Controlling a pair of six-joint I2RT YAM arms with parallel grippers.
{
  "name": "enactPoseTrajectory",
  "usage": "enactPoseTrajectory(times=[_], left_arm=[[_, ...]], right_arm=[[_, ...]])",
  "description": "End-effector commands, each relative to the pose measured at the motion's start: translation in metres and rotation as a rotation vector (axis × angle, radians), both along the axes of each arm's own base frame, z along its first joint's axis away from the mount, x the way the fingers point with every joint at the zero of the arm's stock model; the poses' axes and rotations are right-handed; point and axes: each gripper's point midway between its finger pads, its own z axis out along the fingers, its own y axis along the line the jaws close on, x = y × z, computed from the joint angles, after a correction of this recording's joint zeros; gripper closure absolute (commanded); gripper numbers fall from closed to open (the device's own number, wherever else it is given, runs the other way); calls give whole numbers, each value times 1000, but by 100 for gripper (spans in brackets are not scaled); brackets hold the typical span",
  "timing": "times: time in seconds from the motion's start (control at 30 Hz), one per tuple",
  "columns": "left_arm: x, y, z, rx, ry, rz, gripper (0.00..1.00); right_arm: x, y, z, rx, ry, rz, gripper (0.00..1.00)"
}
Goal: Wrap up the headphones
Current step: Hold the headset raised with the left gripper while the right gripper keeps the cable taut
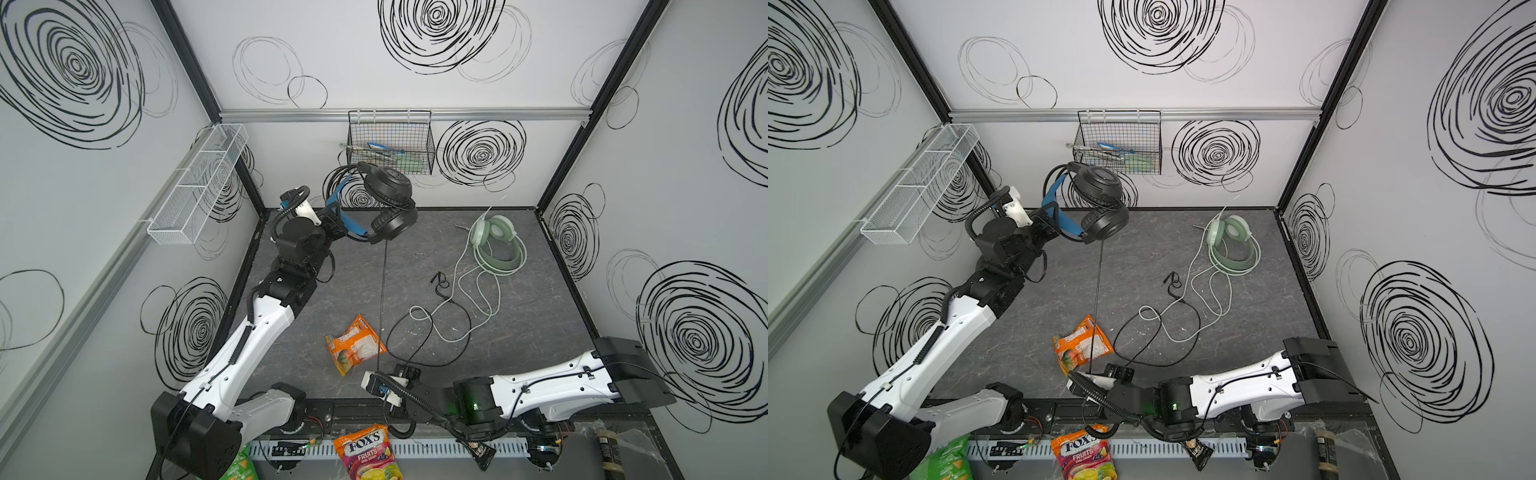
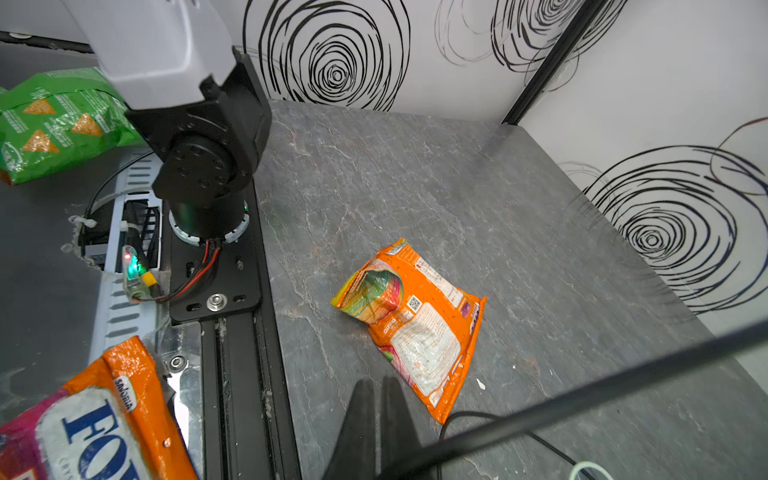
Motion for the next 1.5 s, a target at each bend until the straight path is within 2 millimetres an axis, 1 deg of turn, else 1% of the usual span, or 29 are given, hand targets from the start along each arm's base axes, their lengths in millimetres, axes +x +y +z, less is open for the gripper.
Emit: enactPoseTrajectory(times=[0.0,0.03,0.1,0.2,0.4,0.5,0.57,0.63,0.7,0.8,0.9,1.0,1.07,1.17,1.23,1.3,1.37,1.47], left_arm=[[-11,14,63,-135,-164,14,100],[-11,15,63,-135,-161,12,100],[-11,16,63,-134,-162,13,100],[-10,17,63,-137,-161,18,100],[-7,14,67,-181,-166,-9,100],[-6,13,66,-228,-165,-47,100],[-7,14,64,-264,-162,-67,100],[-9,15,64,-290,-165,-88,100],[-11,16,66,-297,-170,-95,100],[-13,19,70,-293,-179,-87,100],[-12,25,71,-265,-187,-43,100],[-10,32,70,-165,-194,52,100],[-10,38,69,-73,-199,140,100],[-8,44,66,23,-201,227,100],[-8,45,63,117,-200,305,100],[-4,45,59,172,-196,344,100],[0,45,53,233,-184,372,100],[5,39,43,315,-173,402,100]], right_arm=[[7,-10,-4,29,76,-19,100],[14,-15,-7,26,83,-41,100],[22,-24,-11,20,90,-62,100],[24,-29,-14,20,91,-66,100],[20,-22,-34,-42,112,-69,100],[23,-19,-45,-77,99,-92,100],[28,-19,-52,-100,96,-121,100],[39,-23,-59,-122,113,-169,100],[46,-26,-63,-130,133,-188,100],[46,-29,-62,-120,139,-183,100],[43,-28,-58,-113,139,-167,100],[36,-25,-53,-104,127,-147,100],[30,-22,-50,-105,115,-130,100],[19,-16,-45,-115,90,-103,100],[11,-12,-38,-116,73,-79,100],[4,-7,-29,-110,58,-59,100],[-1,-4,-19,-100,48,-42,100],[-7,-2,2,-74,37,-21,100]])
